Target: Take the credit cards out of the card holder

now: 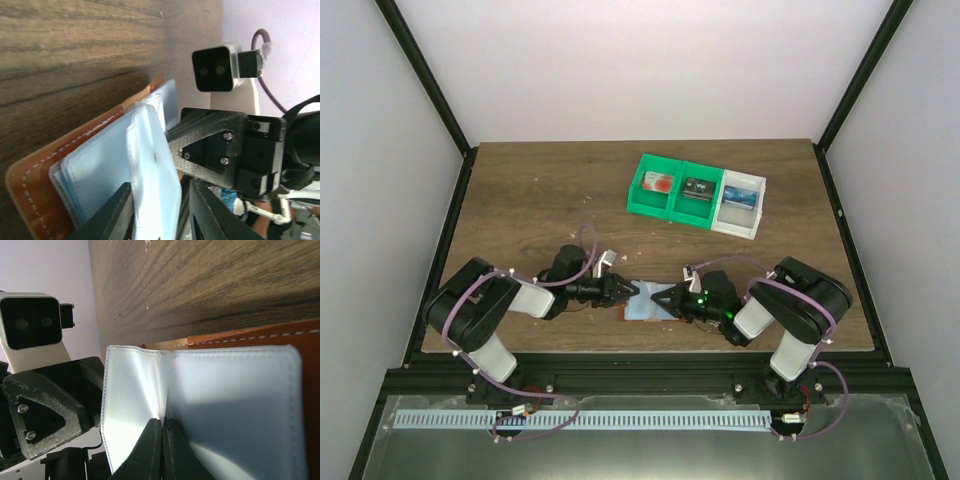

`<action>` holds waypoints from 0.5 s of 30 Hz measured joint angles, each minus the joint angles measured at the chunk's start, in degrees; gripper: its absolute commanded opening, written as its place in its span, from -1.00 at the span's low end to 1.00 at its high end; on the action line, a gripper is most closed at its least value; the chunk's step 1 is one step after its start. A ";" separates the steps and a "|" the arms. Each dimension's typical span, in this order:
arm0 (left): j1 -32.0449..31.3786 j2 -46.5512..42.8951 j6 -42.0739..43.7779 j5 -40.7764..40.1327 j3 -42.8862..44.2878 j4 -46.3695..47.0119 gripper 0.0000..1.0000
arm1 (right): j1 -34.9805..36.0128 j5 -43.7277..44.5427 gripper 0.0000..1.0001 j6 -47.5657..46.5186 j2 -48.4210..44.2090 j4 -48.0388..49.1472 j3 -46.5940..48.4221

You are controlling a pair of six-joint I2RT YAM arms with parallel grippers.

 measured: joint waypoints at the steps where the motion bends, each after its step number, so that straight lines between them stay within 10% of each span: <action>1: -0.04 0.07 -0.76 0.42 -0.24 0.92 -0.43 | 0.00 -0.11 -0.99 0.02 0.22 0.20 0.02; 15: -3.43 0.28 -8.46 2.99 0.00 7.89 -0.79 | 0.00 -1.68 -0.67 0.61 3.48 3.10 0.37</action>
